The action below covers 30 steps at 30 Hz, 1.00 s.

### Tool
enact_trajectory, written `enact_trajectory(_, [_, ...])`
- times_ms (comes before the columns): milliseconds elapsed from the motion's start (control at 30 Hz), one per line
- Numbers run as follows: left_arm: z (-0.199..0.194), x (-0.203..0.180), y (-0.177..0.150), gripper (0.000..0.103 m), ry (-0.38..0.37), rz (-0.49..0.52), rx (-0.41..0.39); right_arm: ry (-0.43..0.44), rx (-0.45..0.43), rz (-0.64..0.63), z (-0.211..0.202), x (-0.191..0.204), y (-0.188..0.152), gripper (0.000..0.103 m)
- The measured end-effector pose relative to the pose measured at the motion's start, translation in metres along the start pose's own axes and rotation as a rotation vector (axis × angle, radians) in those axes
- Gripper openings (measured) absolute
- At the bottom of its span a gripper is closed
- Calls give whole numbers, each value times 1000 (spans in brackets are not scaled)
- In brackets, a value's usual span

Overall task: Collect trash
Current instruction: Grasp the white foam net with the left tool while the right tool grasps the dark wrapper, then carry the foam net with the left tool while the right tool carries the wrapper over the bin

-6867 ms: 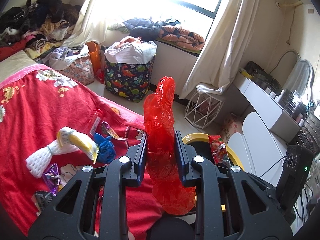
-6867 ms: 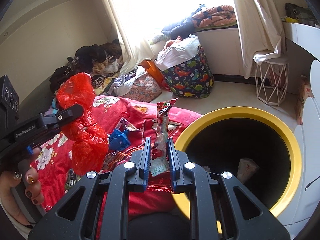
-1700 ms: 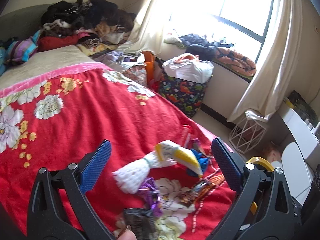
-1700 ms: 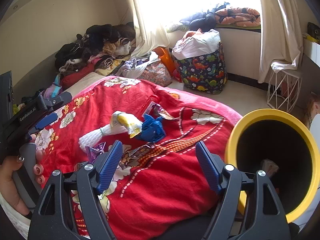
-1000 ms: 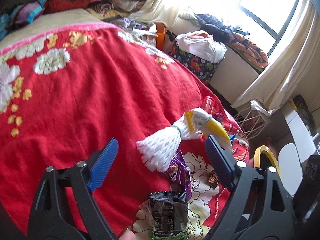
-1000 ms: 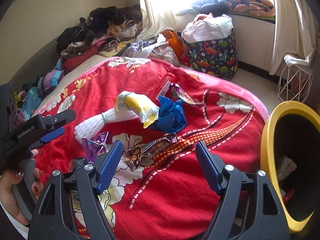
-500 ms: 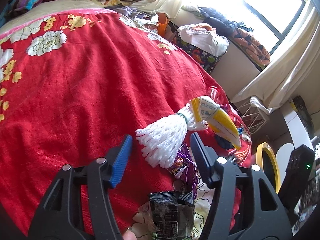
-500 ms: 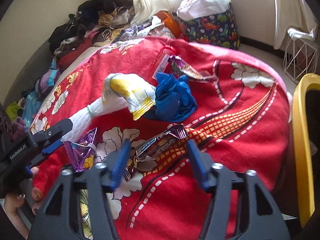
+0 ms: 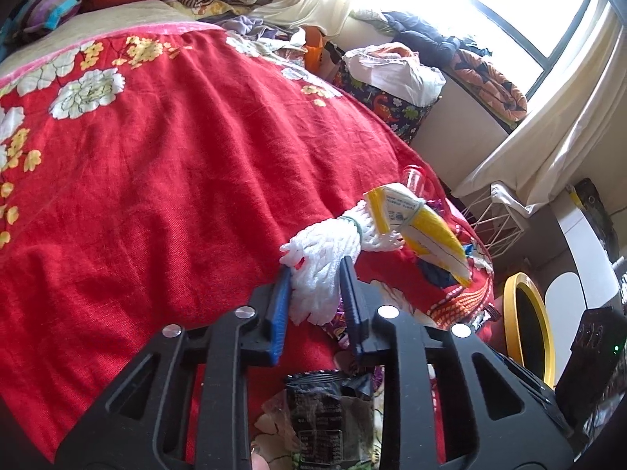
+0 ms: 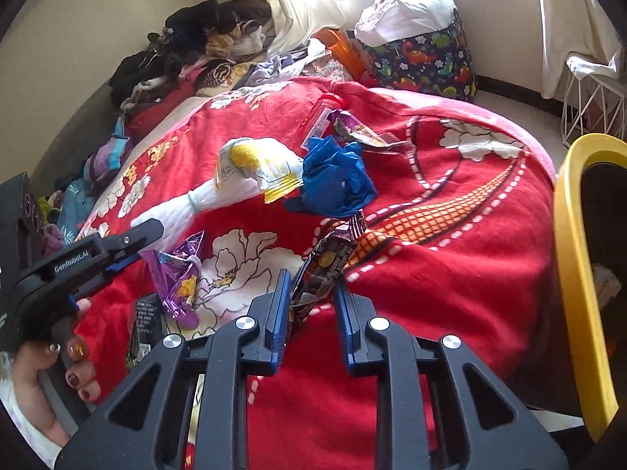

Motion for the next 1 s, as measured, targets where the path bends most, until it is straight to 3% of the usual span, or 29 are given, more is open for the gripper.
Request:
enact_trajectory(200, [-12, -12, 3, 14, 5, 36, -29, 17, -20, -29, -15, 3, -2, 15])
enact_trajectory(1000, [-77, -73, 18, 11, -76, 162, -158, 73, -106, -58, -66, 12, -3, 15])
Point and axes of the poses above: each gripper's, at about its wrist camera, not at the fingertips, and z roughly the way its jaws point, x to its left, y to its top, the point moved 7 cm from there along z, roughly the way its jaws point, and after that the axes turned 12 degrees about x, right-handed, at the moved point
